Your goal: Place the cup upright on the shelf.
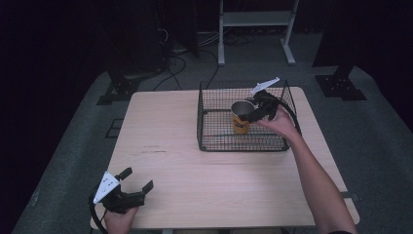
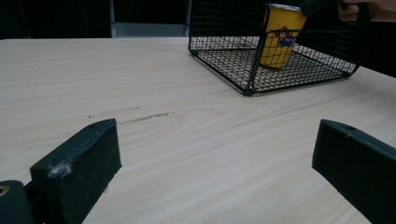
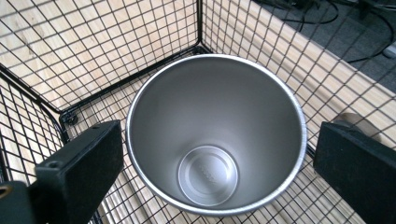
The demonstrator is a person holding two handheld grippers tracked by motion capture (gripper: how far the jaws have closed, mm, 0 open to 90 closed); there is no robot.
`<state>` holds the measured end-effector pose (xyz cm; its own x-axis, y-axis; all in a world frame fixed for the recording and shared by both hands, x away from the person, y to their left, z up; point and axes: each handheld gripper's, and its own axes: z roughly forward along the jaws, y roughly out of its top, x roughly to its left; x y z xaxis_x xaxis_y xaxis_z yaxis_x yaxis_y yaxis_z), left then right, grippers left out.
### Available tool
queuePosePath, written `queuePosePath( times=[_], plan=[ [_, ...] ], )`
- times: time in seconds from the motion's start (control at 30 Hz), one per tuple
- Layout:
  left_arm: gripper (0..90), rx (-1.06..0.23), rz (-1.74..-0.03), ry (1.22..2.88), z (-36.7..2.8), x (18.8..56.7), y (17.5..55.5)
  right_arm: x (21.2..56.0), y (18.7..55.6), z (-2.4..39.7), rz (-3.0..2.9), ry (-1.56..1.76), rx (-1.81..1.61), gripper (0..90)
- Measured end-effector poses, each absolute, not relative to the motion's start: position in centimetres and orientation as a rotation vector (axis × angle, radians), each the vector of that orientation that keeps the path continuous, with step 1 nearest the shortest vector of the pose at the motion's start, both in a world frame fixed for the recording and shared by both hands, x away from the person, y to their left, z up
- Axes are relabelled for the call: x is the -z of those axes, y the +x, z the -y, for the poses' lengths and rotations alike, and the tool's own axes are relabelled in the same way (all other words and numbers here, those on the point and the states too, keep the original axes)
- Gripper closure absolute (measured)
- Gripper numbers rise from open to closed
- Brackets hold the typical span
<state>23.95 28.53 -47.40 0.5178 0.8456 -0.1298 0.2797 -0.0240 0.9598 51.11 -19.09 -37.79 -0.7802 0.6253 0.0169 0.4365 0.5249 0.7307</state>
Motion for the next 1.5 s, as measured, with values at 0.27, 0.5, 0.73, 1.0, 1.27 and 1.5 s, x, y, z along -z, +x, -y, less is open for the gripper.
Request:
queuePosePath(
  times=[0.27, 0.5, 0.73, 1.0, 1.27, 1.5],
  plan=[
    [0.4, -0.596, -0.991, 1.581, -28.5, 47.4, 24.0, 36.8, 50.8, 19.7, -2.487, 0.904, -1.144, 1.3],
    [0.4, -0.592, -0.990, 1.588, -28.2, 47.4, 23.9, 35.7, 50.3, 20.3, -2.446, 0.922, -1.203, 1.3],
    [0.4, -0.592, -0.979, 1.608, -27.6, 47.4, 24.1, 35.0, 49.9, 20.9, -2.436, 0.942, -1.220, 1.3],
    [0.4, -0.605, -0.985, 1.606, -27.6, 47.3, 23.7, 34.7, 49.3, 20.6, -2.443, 0.954, -1.254, 1.3],
    [0.4, -0.612, -0.980, 1.600, -27.9, 47.2, 23.5, 34.7, 48.2, 20.6, -2.441, 0.946, -1.278, 1.3],
    [0.4, -0.609, -0.982, 1.600, -28.0, 47.3, 23.5, 34.6, 47.0, 21.0, -2.438, 0.940, -1.314, 1.3]
  ],
)
